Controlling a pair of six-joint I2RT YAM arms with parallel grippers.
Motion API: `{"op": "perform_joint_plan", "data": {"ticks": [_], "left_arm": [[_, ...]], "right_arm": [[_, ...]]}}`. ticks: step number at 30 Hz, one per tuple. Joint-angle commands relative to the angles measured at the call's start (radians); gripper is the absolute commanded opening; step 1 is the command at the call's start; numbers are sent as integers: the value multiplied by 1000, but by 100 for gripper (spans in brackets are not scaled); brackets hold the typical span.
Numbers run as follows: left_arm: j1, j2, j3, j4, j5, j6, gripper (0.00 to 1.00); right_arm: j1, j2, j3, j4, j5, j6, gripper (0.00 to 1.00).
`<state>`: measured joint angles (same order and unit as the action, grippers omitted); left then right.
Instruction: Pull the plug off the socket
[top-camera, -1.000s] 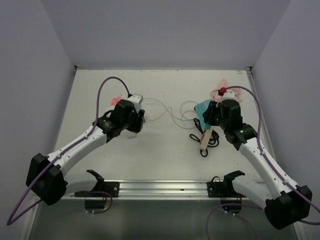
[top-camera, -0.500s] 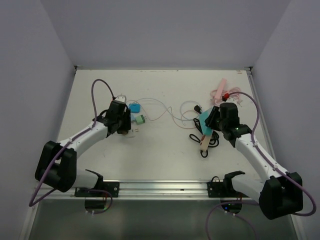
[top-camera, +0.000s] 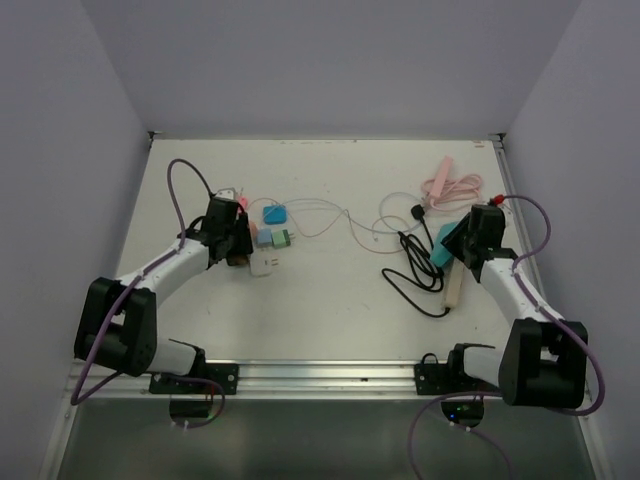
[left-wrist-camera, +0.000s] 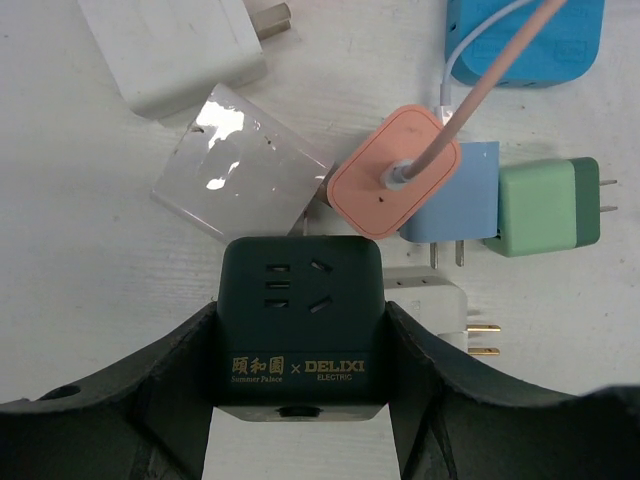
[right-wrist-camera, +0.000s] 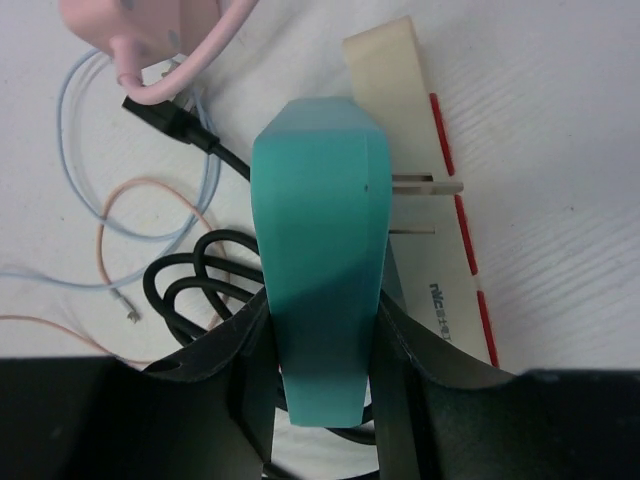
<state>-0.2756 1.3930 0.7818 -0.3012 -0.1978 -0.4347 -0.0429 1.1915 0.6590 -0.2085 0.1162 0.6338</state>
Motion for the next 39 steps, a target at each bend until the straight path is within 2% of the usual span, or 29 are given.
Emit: {"op": "perform_joint_plan", "data": {"ticks": [1, 6, 7, 10, 11, 12, 15, 20, 21, 26, 30, 39], "left_arm": [[19, 21, 28, 33, 24, -29, 18], [21, 26, 34, 19, 55, -42, 41], [21, 21, 42, 8, 58, -41, 46], [21, -9, 59, -12, 57, -41, 66], [21, -32, 63, -27, 54, -41, 71], [21, -43, 66, -35, 52, -41, 78], [21, -86, 83, -65, 37, -42, 89], [21, -164, 128, -131, 3, -41, 100], [21, -175, 148, -141, -5, -41, 100], [21, -245, 224, -208, -75, -21, 100], [21, -290, 354, -262, -155, 14, 100], [21, -373, 703, -329, -377, 162, 100]], "right_arm": [[-23, 55, -9, 87, -62, -11, 0], [-32, 109, -1, 121, -150, -8, 1], [-32, 114, -1, 120, -159, -6, 11], [-31, 100, -2, 95, -159, -2, 31], [-31, 94, 5, 80, -155, -3, 42], [-31, 79, 10, 64, -139, -3, 47], [-32, 54, 31, -8, -119, -8, 64], [-34, -7, 88, -150, -43, -2, 82], [-34, -16, 100, -173, -35, -3, 87], [-34, -85, 221, -344, 51, -9, 97], [-32, -153, 344, -445, 117, -52, 99], [1, -211, 760, -618, 260, -226, 99]]}}
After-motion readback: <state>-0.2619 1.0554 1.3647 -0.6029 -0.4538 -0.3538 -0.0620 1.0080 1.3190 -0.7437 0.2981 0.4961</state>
